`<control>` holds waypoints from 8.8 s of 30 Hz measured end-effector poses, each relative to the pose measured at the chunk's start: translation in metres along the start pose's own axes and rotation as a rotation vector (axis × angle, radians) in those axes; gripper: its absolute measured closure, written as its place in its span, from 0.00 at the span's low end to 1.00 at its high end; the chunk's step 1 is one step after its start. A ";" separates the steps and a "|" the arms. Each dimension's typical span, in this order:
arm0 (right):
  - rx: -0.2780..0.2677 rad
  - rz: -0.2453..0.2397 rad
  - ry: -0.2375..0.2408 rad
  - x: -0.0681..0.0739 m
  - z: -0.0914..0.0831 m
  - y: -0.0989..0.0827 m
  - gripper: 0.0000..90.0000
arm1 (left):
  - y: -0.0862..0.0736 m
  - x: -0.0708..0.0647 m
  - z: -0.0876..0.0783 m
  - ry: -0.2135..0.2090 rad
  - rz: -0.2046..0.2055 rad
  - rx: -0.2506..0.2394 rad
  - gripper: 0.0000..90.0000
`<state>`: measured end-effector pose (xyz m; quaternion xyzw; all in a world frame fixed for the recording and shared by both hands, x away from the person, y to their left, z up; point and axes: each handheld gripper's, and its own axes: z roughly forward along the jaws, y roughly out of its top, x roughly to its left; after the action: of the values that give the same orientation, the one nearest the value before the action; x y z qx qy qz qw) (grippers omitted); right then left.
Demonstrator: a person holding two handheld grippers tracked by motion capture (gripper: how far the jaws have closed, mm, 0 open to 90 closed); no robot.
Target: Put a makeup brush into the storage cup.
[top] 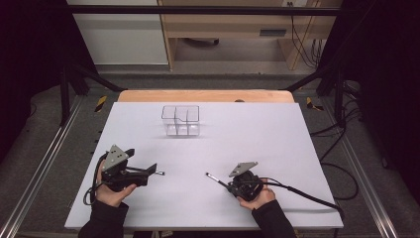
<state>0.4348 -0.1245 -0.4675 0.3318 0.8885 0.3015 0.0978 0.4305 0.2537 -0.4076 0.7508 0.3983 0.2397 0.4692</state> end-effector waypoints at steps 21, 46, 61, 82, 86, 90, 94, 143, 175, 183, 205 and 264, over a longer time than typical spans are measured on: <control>0.205 -0.078 -0.014 -0.004 -0.008 0.046 0.69 | -0.001 0.004 0.000 0.001 -0.004 0.007 0.05; 0.377 -0.111 0.006 0.003 0.014 0.051 0.88 | -0.002 0.003 0.002 -0.001 0.002 0.020 0.05; 0.362 -0.134 0.002 0.006 0.013 0.050 0.94 | -0.003 0.002 0.005 -0.002 -0.002 0.029 0.05; -0.061 -0.056 0.004 -0.005 -0.026 0.058 0.94 | -0.003 -0.005 0.008 -0.016 -0.008 0.028 0.05; -0.148 -0.030 0.000 -0.006 -0.031 0.055 0.94 | -0.004 -0.007 0.010 -0.021 -0.011 0.029 0.05; -0.205 -0.014 0.006 -0.008 -0.035 0.050 0.94 | -0.004 -0.009 0.011 -0.029 -0.018 0.022 0.05; -0.247 -0.016 0.004 -0.007 -0.039 0.049 0.94 | -0.003 -0.012 0.012 -0.037 -0.024 0.013 0.05; -0.451 0.037 0.054 -0.001 -0.043 0.047 0.94 | 0.040 -0.054 0.044 -0.184 -0.102 -0.110 0.07; -0.504 0.054 0.067 0.000 -0.047 0.048 0.94 | 0.057 -0.086 0.074 -0.284 -0.168 -0.183 0.11; -0.517 0.054 0.075 0.000 -0.047 0.048 0.94 | 0.058 -0.093 0.082 -0.299 -0.193 -0.195 0.15; -0.524 0.052 0.081 0.001 -0.047 0.048 0.94 | 0.057 -0.100 0.088 -0.319 -0.248 -0.221 0.47; -0.550 0.079 0.049 0.000 -0.047 0.049 0.61 | 0.055 -0.106 0.080 -0.283 -0.242 -0.257 0.93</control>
<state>0.4430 -0.1176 -0.4007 0.3197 0.7617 0.5429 0.1509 0.4495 0.1126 -0.3922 0.6577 0.3819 0.1226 0.6376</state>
